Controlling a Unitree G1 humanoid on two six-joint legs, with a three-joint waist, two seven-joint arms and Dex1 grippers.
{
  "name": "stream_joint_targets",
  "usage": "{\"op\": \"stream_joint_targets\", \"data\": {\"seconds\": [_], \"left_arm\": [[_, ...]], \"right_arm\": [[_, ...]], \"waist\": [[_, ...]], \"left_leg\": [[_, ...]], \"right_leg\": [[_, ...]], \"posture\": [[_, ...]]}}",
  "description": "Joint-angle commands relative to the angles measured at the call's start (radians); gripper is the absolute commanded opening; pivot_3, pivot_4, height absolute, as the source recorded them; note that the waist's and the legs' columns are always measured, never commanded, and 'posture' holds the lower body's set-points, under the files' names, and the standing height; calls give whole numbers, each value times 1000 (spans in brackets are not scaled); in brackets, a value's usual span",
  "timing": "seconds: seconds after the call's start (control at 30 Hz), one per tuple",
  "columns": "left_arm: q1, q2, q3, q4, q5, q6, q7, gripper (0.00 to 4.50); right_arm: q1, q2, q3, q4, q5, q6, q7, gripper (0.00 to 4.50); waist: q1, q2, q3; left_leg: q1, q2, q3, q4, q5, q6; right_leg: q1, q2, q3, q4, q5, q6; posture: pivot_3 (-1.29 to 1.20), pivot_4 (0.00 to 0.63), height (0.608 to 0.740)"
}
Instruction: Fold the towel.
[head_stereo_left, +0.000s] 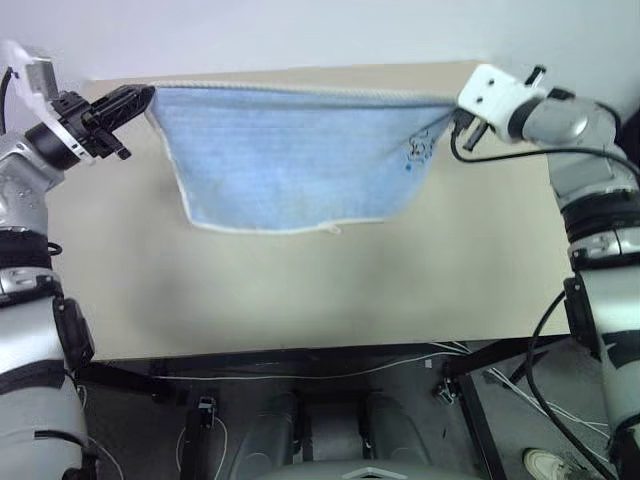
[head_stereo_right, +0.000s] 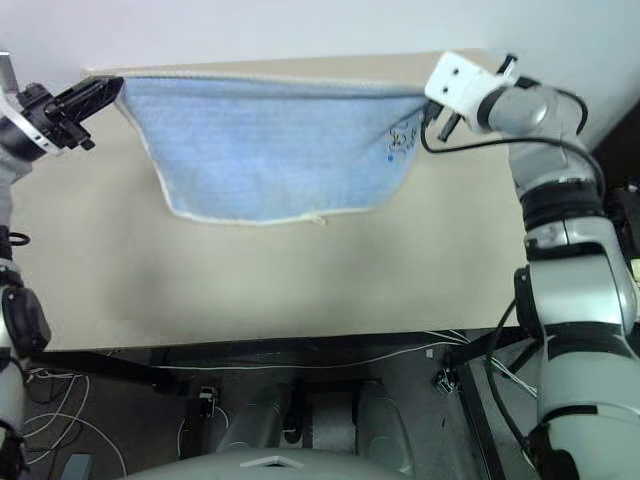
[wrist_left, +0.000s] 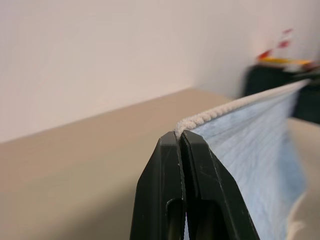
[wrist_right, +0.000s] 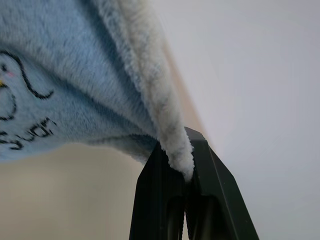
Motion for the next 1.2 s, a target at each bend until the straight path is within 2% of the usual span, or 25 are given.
{"op": "stream_joint_targets", "data": {"seconds": [0.03,0.13,0.27,0.53,0.63,0.73,0.87,1.03,1.2], "left_arm": [[-82,70,23,129,67,-112,19,27],[-130,106,21,190,105,-163,21,27],[-99,145,21,208,137,-206,-27,27],[168,230,30,75,130,-142,-276,27],[362,265,63,-77,64,11,-373,27],[622,274,136,-303,-19,159,-412,27],[796,231,212,-499,-89,257,-344,27],[873,160,174,-747,-141,324,-314,27],[855,82,86,-907,-160,353,-267,27]], "right_arm": [[-30,-64,-4,59,-40,-26,-33,0],[11,-91,-32,-26,13,-35,60,0],[188,-175,-65,-296,101,2,248,0],[679,-451,-173,-891,346,216,620,0],[795,-467,-216,-1032,441,282,660,0],[849,-452,-225,-1093,458,318,651,0],[888,-445,-214,-1127,463,342,648,0],[837,-404,-145,-1073,400,301,628,0],[766,-342,-104,-1016,358,271,604,0]], "waist": [[-7,-2,1],[-13,-5,3],[-14,-6,4],[-16,-6,6],[-21,-6,6],[-26,-2,5],[-11,-5,5],[17,-4,5],[17,-4,5]], "left_leg": [[0,0,0,0,0,0],[-1,-1,0,0,0,0],[-2,-1,0,0,0,1],[-3,0,0,7,-2,3],[-2,0,1,11,-3,5],[4,4,1,13,-5,2],[3,8,2,14,-5,1],[-1,9,6,14,-5,1],[-2,9,7,12,-5,1]], "right_leg": [[0,0,0,0,0,0],[0,-1,0,0,0,0],[-1,-1,0,0,-1,2],[-1,0,0,5,-2,3],[0,-1,1,8,-2,3],[7,-3,3,8,-3,-1],[7,-3,1,6,-3,-8],[6,-6,-1,3,-3,-8],[5,-6,-1,-2,-3,-7]], "posture": [[0,150,740],[0,150,740],[0,150,740],[0,150,740],[0,150,740],[0,150,740],[0,150,740],[0,150,740],[0,150,740]]}}
